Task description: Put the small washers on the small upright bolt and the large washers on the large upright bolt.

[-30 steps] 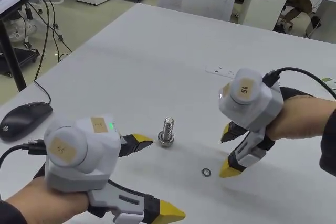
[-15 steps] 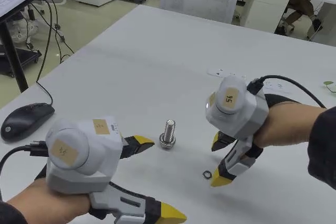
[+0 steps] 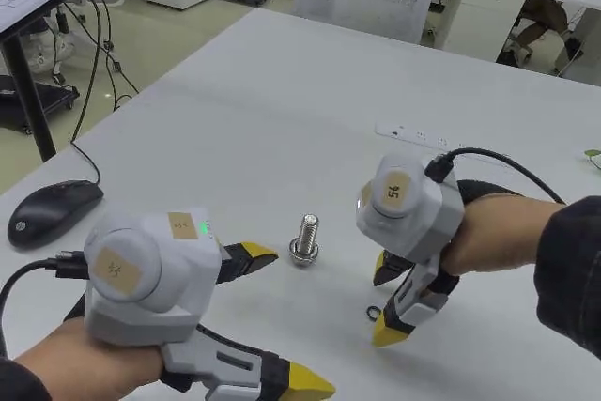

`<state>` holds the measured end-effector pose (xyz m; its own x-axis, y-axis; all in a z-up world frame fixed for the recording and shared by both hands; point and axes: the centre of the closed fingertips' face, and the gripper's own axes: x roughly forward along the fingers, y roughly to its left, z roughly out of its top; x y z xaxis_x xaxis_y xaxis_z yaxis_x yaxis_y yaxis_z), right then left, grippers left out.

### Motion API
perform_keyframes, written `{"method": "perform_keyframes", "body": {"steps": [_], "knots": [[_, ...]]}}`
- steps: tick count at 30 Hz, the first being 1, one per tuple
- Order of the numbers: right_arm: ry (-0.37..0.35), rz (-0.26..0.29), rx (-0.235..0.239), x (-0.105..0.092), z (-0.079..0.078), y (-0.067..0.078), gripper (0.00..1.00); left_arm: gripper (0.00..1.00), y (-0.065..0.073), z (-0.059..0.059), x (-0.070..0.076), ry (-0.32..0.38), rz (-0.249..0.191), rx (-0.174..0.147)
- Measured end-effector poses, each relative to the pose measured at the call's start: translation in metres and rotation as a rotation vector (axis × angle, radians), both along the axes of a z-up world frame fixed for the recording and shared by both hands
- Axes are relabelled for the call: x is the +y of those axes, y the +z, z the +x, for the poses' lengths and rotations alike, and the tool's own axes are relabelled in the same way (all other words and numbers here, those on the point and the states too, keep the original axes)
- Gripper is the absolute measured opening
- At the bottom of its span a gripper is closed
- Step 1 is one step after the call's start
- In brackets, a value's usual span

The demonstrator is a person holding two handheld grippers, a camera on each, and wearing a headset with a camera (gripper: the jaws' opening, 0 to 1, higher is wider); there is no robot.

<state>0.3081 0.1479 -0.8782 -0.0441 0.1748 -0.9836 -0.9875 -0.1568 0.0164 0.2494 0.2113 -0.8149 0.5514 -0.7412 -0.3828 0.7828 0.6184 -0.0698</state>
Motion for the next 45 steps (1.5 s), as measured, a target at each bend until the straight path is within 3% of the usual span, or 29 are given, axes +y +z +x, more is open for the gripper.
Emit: {"method": "perform_keyframes", "body": {"steps": [18, 21, 33, 45], "knots": [[0.006, -0.006, -0.013, -0.0003, 0.0014, -0.0023, 0.43, 0.87, -0.0001, 0.0007, 0.0001, 0.005, -0.003, -0.002], [0.015, -0.009, -0.017, 0.0003, 0.0007, -0.0022, 0.35, 0.87, 0.0000, 0.0008, 0.0006, 0.006, -0.004, -0.002], [0.037, -0.024, -0.027, 0.0003, 0.0003, -0.0022, 0.23, 0.87, -0.0006, 0.0010, 0.0008, 0.002, -0.002, -0.001], [0.045, -0.031, -0.032, -0.0003, -0.0016, -0.0026, 0.19, 0.87, -0.0013, 0.0008, 0.0012, 0.003, -0.003, -0.001]]}}
